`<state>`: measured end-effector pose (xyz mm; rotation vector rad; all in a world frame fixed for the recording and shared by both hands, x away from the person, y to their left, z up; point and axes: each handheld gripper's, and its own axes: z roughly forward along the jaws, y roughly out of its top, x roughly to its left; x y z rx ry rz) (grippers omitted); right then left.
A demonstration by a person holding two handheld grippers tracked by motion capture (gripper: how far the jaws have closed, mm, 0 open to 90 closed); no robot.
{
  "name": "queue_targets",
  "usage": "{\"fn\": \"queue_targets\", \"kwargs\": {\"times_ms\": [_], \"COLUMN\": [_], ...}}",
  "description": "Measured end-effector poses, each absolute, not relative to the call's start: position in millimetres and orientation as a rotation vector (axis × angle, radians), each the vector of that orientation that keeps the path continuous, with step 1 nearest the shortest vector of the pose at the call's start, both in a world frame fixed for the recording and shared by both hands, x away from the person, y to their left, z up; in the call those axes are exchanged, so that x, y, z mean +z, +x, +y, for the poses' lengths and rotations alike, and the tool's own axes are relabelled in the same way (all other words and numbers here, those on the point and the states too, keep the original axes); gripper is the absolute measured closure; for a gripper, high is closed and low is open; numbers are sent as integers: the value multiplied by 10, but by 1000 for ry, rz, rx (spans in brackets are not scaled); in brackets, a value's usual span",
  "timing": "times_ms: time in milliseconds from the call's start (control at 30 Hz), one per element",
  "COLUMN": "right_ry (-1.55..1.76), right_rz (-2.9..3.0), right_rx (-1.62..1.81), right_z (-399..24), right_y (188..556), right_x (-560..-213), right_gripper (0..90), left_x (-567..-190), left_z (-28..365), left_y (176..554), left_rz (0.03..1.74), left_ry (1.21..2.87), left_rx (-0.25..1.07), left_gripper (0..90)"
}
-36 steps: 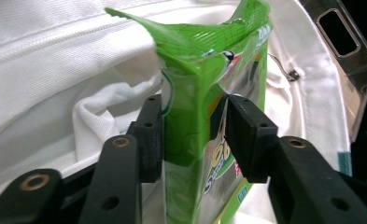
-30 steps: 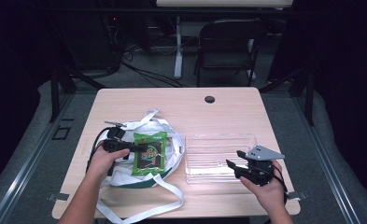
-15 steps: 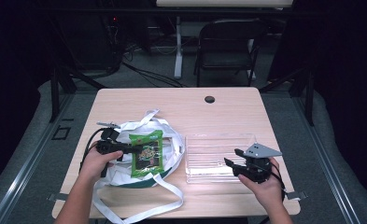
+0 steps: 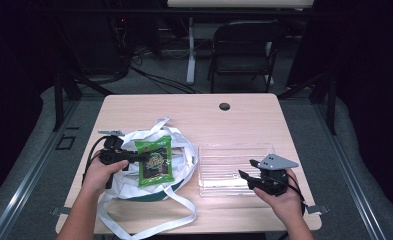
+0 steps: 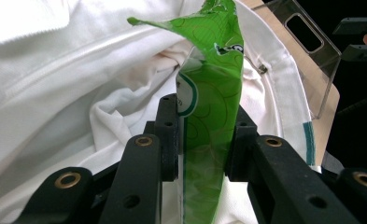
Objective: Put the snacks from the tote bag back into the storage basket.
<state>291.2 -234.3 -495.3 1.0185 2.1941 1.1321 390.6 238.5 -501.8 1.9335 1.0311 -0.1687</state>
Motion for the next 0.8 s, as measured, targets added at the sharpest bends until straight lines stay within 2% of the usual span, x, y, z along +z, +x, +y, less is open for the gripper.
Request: {"fn": "queue_targets", "kwargs": {"times_ms": [500,800], "right_ry": [1006,917], "right_rz": [2244,2299], "right_rx": [1121,1070], "right_z": [-2347,-2231], "right_y": [2918,2905], "right_x": [-4964,-4939], "right_gripper": [551,567], "left_x": [-4852,-4764], "left_z": [2376,2358], "left_y": [3848,3807], "left_rz": [971,926], "left_ry": [1907,1886], "left_rx": [-39,46], "left_gripper": [723,723]}}
